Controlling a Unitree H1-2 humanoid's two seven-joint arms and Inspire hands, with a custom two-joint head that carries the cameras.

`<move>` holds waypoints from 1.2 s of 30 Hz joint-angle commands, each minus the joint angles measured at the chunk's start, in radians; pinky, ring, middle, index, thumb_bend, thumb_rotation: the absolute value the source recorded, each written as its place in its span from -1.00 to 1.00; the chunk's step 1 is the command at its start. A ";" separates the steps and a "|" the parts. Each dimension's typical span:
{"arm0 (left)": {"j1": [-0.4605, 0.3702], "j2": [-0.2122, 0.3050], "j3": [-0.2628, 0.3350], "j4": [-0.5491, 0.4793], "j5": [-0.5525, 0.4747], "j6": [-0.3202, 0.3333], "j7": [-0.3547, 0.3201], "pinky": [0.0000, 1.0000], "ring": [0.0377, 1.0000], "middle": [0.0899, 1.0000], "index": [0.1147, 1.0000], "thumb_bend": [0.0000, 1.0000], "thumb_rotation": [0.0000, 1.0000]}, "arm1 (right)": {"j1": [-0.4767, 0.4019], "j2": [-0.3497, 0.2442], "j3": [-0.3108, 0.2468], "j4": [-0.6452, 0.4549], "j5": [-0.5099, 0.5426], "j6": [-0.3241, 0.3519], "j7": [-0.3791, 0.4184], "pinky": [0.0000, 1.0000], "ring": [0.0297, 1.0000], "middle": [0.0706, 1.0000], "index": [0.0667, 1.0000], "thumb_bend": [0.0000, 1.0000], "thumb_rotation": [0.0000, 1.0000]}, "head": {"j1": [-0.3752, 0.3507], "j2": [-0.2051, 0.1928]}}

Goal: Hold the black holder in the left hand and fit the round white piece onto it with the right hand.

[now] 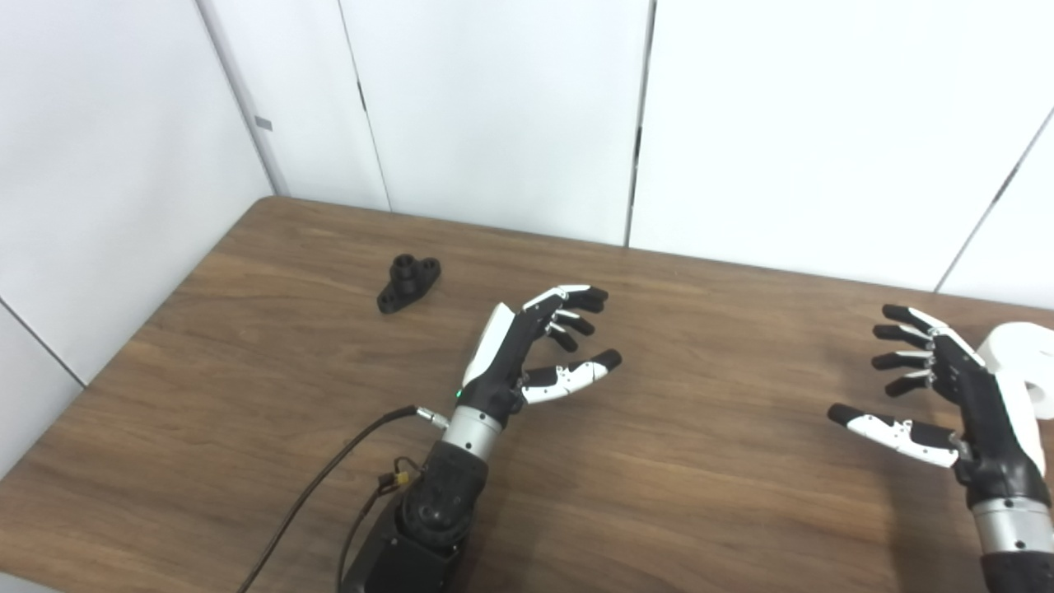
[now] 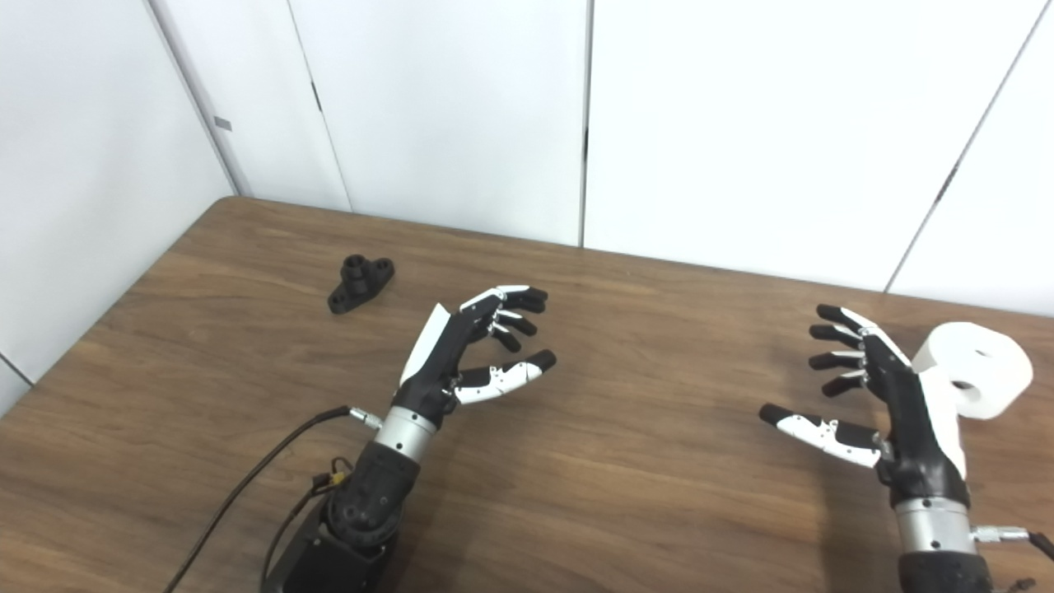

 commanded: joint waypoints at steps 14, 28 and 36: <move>-0.029 0.005 -0.008 0.061 0.012 -0.109 0.049 0.05 0.35 0.40 0.37 0.39 -0.53 | -0.015 0.005 -0.002 0.003 -0.010 -0.039 -0.026 -0.06 0.21 0.42 0.53 0.36 -0.77 | 0.001 -0.074; -0.022 0.010 -0.001 0.029 0.003 -0.088 0.040 0.02 0.33 0.40 0.37 0.39 -0.58 | -0.009 0.008 -0.004 -0.008 -0.006 -0.037 -0.022 -0.10 0.18 0.40 0.51 0.36 -0.78 | 0.005 -0.060; -0.018 0.048 0.015 -0.041 0.067 -0.061 0.048 -0.03 0.19 0.35 0.31 0.39 -0.77 | -0.005 0.003 -0.005 -0.001 0.006 -0.042 -0.016 -0.08 0.21 0.41 0.52 0.35 -0.76 | 0.012 -0.054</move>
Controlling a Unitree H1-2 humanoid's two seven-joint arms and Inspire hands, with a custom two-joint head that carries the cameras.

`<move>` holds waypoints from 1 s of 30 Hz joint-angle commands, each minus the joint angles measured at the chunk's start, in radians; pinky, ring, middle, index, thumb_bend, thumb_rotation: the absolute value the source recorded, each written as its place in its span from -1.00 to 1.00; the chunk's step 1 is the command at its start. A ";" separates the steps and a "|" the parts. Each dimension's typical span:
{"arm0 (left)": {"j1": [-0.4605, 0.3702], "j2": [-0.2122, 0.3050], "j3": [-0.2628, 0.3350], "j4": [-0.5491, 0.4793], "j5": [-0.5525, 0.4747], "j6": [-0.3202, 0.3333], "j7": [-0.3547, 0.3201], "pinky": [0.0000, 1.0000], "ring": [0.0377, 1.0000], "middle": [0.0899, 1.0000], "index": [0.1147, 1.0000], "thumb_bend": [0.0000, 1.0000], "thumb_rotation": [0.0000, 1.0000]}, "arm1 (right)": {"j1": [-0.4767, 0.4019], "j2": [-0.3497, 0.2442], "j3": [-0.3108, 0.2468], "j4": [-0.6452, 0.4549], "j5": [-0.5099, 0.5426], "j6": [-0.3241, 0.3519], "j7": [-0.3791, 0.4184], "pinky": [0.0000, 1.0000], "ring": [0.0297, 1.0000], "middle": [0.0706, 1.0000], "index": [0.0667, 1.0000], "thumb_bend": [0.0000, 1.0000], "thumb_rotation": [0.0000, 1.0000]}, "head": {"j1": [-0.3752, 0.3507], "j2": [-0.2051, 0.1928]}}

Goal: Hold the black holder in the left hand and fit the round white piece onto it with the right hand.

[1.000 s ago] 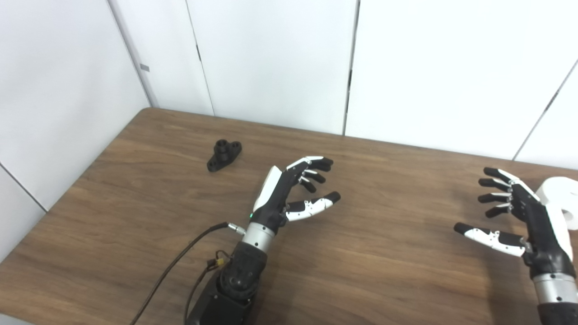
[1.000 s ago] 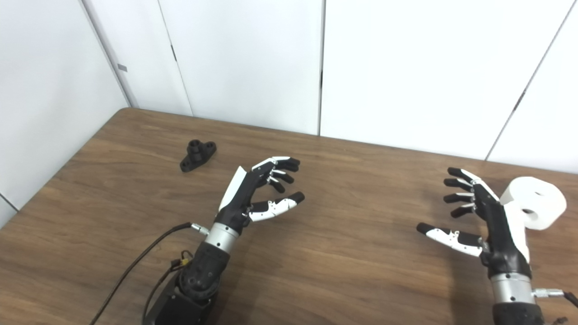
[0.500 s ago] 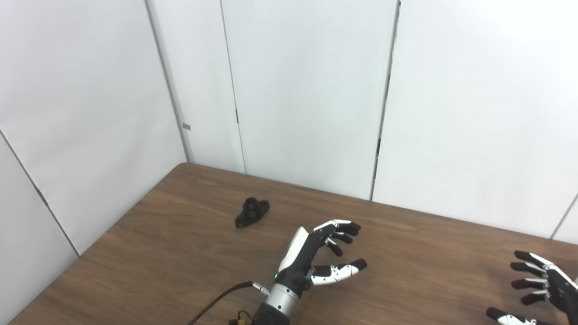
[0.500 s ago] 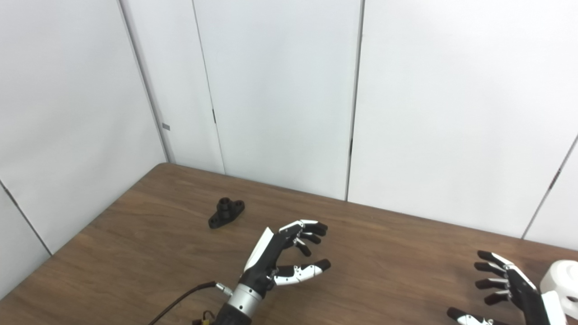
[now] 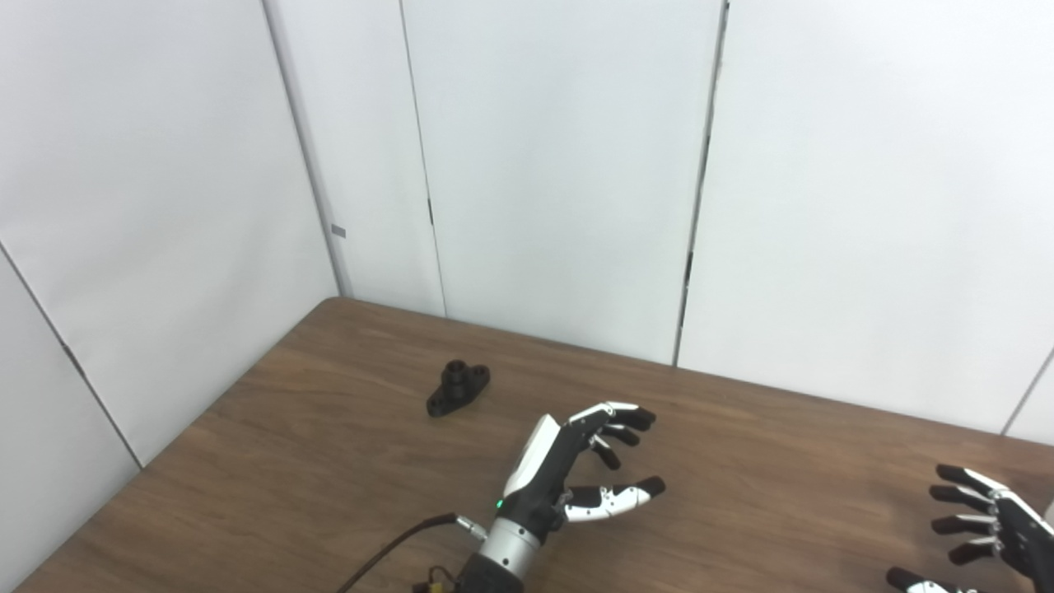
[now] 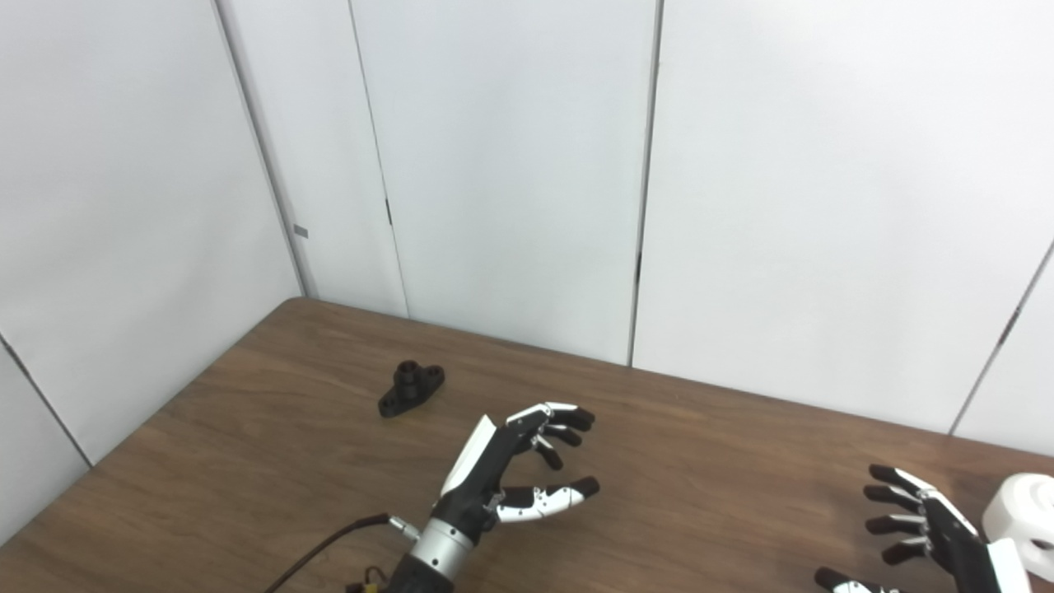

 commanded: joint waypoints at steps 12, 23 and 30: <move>-0.041 0.144 0.095 -0.192 0.094 0.116 -0.001 0.00 0.20 0.27 0.27 0.50 -0.76 | -0.024 -0.011 -0.010 -0.032 0.012 -0.031 -0.006 -0.09 0.21 0.42 0.53 0.34 -0.77 | 0.010 0.004; -0.027 0.189 0.146 -0.250 0.213 0.225 0.035 0.10 0.37 0.42 0.29 0.58 -0.69 | -0.030 -0.018 -0.012 -0.025 0.014 -0.040 -0.006 -0.08 0.21 0.42 0.52 0.34 -0.81 | 0.024 0.012; -0.037 0.197 0.186 -0.229 0.276 0.281 0.097 0.19 0.41 0.47 0.38 0.57 -0.65 | -0.027 -0.021 -0.015 -0.030 0.016 -0.031 -0.002 -0.08 0.21 0.43 0.53 0.33 -0.78 | 0.031 0.018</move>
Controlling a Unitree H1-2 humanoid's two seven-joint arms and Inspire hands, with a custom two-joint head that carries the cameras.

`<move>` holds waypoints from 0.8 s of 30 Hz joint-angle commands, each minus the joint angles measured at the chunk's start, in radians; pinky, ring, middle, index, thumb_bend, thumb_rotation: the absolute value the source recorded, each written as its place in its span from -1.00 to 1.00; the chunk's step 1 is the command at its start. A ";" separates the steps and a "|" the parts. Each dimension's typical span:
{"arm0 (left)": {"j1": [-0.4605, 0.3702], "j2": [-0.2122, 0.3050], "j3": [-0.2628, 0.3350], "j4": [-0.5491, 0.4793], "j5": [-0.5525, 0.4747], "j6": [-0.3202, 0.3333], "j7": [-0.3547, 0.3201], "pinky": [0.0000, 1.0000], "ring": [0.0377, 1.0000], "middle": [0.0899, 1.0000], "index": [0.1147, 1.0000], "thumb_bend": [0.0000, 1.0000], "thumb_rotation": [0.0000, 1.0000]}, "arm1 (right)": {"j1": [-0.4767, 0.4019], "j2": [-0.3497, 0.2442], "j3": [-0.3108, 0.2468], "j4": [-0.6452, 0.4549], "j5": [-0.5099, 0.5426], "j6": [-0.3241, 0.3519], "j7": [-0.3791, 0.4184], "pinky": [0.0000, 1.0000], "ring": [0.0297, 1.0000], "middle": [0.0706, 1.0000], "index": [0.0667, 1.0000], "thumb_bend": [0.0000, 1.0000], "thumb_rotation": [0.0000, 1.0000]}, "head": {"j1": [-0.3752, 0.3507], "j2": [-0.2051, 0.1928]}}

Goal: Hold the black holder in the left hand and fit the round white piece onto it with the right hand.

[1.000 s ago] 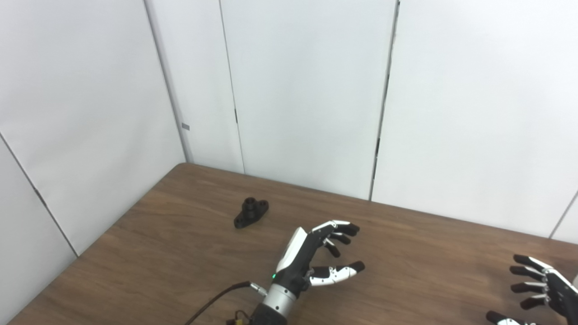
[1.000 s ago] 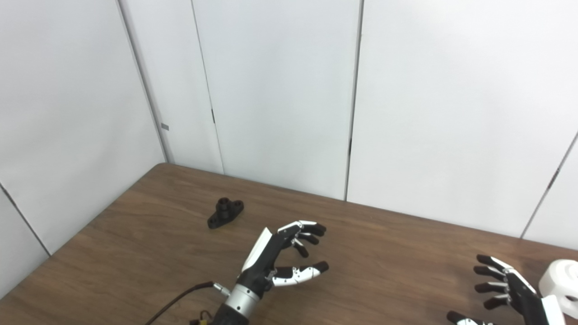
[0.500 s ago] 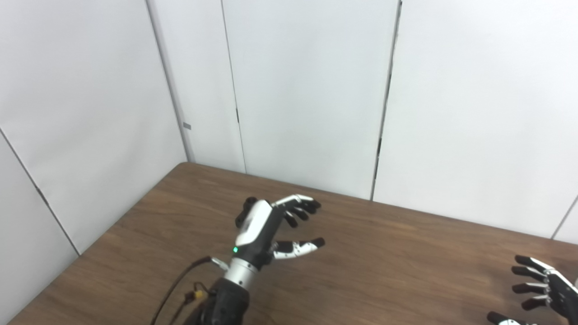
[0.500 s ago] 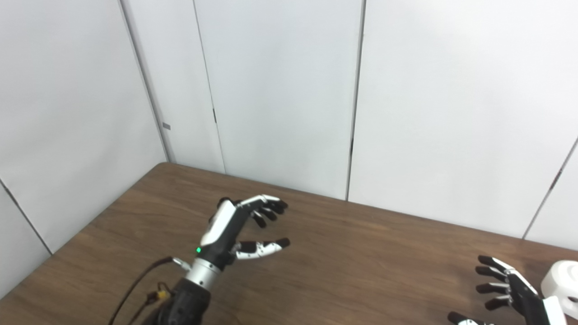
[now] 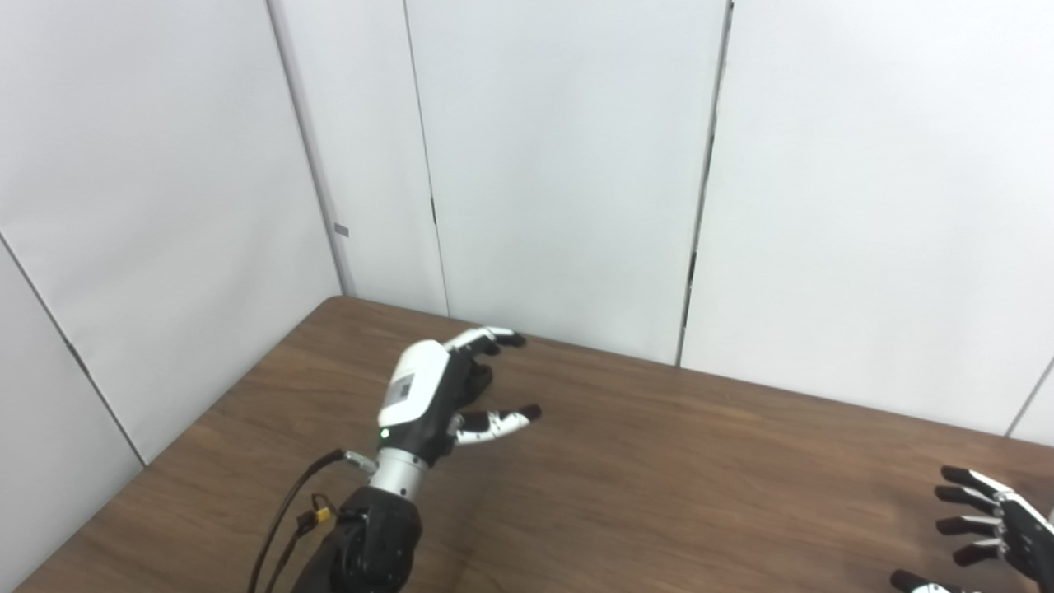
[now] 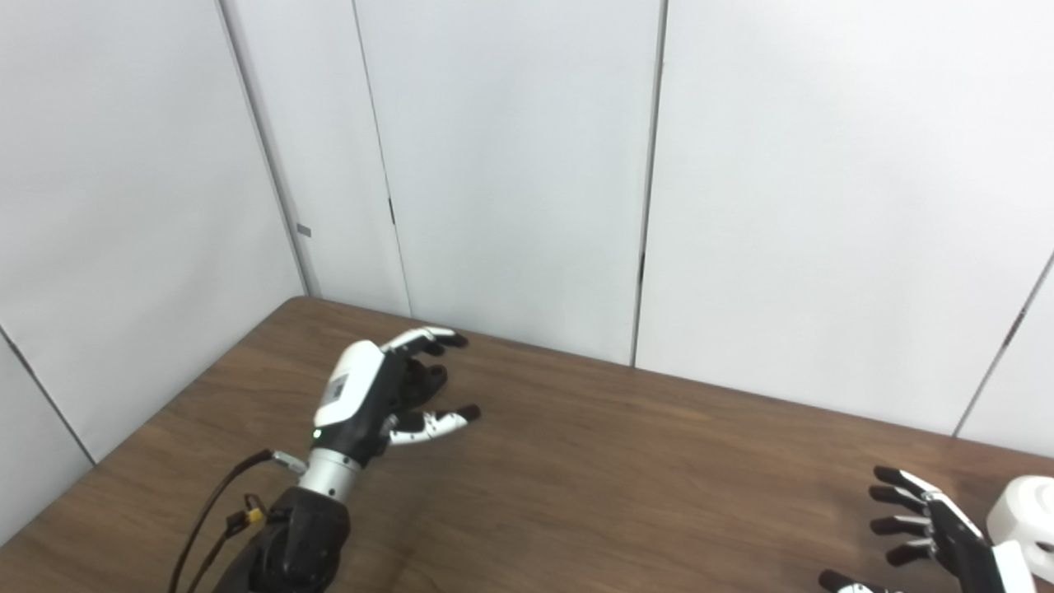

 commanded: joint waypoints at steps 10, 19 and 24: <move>-0.052 0.053 0.033 -0.001 0.087 0.094 0.079 0.32 0.56 0.60 0.42 0.62 -0.59 | -0.030 -0.016 -0.014 -0.022 0.016 -0.041 -0.007 -0.07 0.22 0.43 0.53 0.34 -0.68 | 0.001 0.003; -0.067 0.072 0.006 0.015 0.186 0.259 0.045 0.55 0.81 0.79 0.50 0.74 -0.23 | -0.029 -0.015 -0.014 -0.031 0.019 -0.031 -0.002 -0.10 0.20 0.43 0.53 0.33 -0.75 | -0.002 0.014; -0.085 0.065 -0.015 0.045 0.190 0.332 0.034 0.84 0.95 0.86 0.57 0.86 -0.12 | -0.029 -0.020 -0.012 -0.025 0.014 -0.040 -0.001 -0.09 0.20 0.43 0.54 0.30 -0.72 | -0.003 0.017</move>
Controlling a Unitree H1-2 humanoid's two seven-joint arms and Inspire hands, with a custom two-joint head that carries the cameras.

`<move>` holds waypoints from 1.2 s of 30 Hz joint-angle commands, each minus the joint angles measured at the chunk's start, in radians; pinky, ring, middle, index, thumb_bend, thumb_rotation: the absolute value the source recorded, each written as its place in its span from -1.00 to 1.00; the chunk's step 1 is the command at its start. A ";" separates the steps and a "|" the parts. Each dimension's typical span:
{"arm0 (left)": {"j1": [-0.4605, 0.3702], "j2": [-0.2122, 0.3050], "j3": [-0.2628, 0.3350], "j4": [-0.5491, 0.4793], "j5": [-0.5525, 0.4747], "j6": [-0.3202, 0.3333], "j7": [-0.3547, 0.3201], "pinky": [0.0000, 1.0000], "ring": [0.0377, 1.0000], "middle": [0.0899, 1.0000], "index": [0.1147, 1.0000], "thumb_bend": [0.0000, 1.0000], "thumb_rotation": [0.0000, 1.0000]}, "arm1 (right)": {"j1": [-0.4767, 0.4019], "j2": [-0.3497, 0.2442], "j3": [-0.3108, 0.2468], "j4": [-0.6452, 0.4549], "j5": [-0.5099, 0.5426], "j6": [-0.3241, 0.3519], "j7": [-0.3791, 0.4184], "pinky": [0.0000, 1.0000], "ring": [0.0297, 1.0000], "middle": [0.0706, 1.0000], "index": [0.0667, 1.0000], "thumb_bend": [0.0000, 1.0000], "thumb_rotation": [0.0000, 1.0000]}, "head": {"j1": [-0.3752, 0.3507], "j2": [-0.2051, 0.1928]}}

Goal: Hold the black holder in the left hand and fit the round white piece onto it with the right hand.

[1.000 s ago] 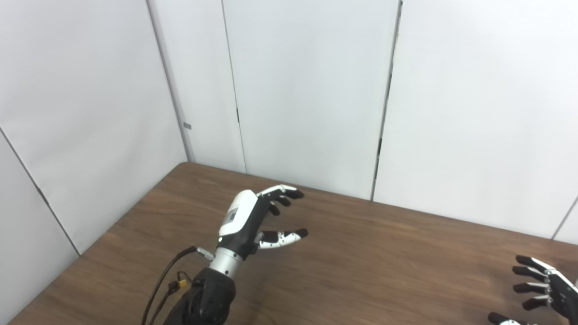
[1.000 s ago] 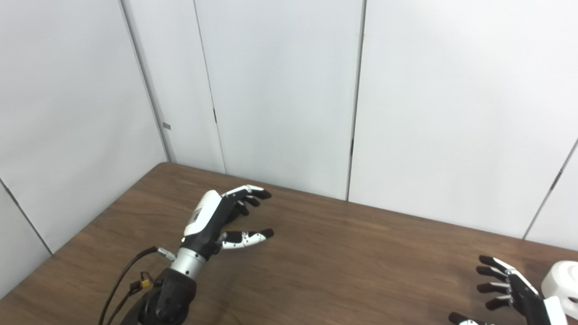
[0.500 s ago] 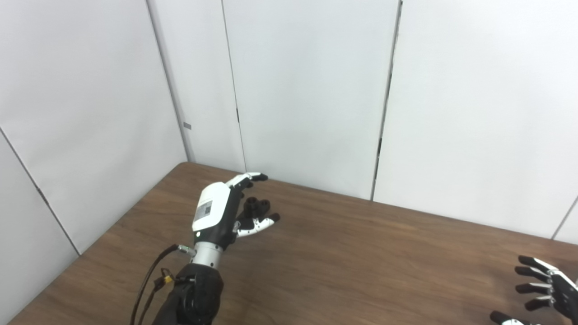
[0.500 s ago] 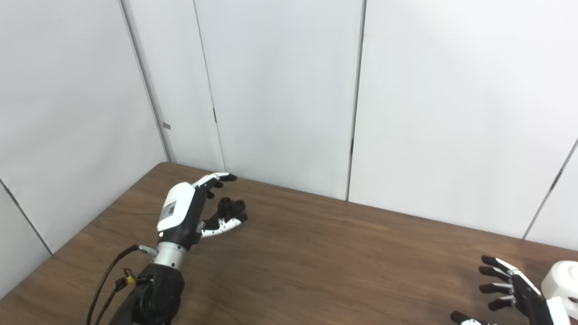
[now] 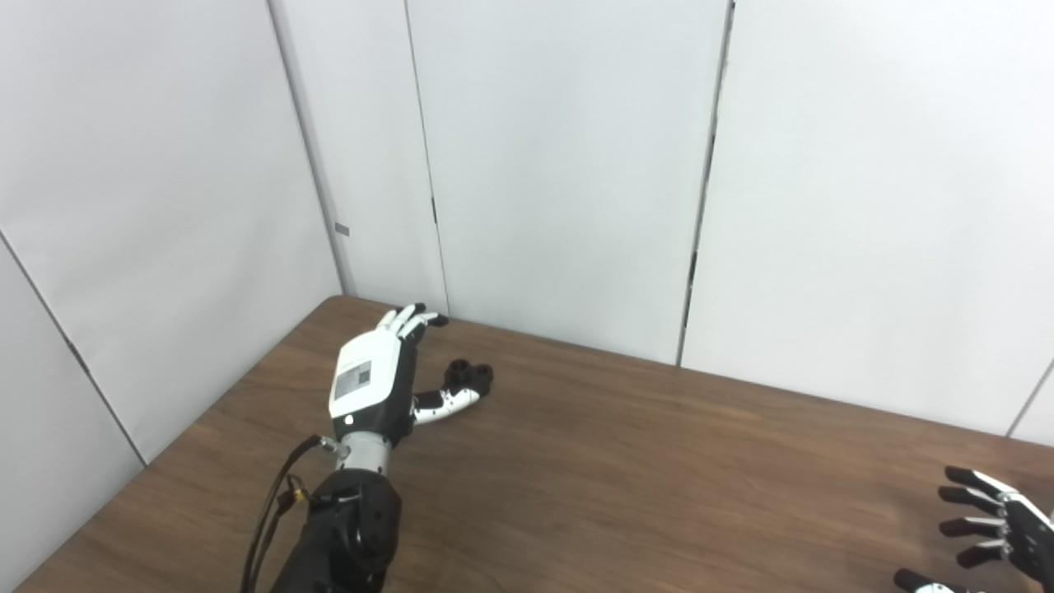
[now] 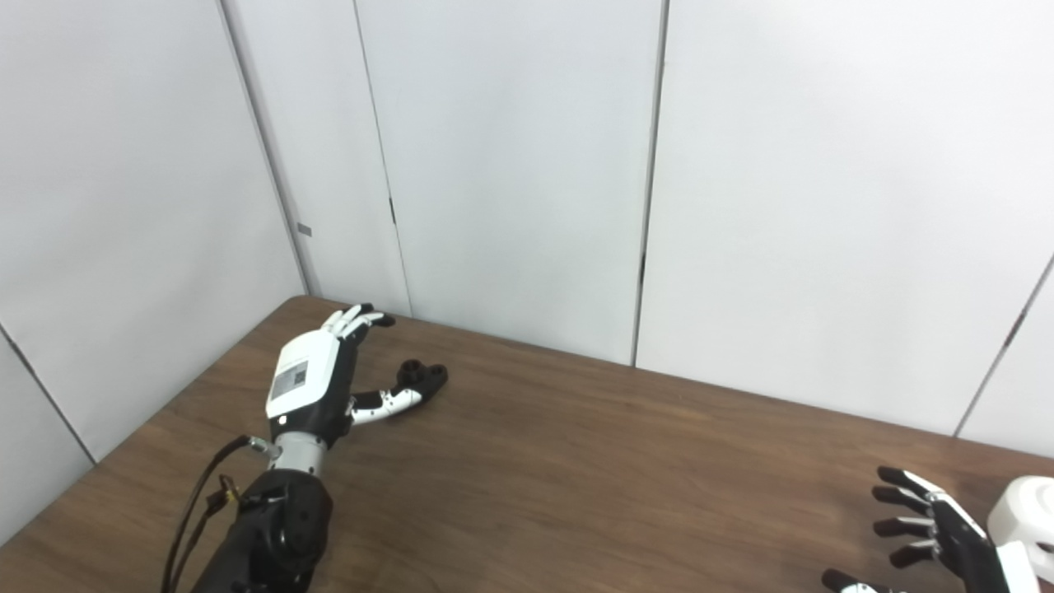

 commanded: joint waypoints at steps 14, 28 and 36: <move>-0.108 0.058 -0.059 0.104 0.014 0.085 0.006 0.92 1.00 0.98 0.62 1.00 0.16 | -0.032 -0.019 -0.012 -0.030 0.022 -0.031 -0.001 -0.08 0.21 0.44 0.54 0.32 -0.74 | -0.003 0.003; -0.146 0.091 -0.082 0.212 0.002 0.090 0.058 0.92 1.00 0.96 0.58 0.95 0.06 | -0.019 -0.022 -0.017 -0.035 0.025 -0.042 -0.002 -0.09 0.20 0.42 0.52 0.33 -0.67 | -0.009 0.008; -0.152 0.101 -0.087 0.245 -0.015 0.078 0.085 0.88 1.00 0.95 0.56 0.94 0.07 | -0.014 -0.023 -0.020 -0.039 0.027 -0.038 0.001 -0.08 0.21 0.43 0.52 0.34 -0.65 | -0.010 0.014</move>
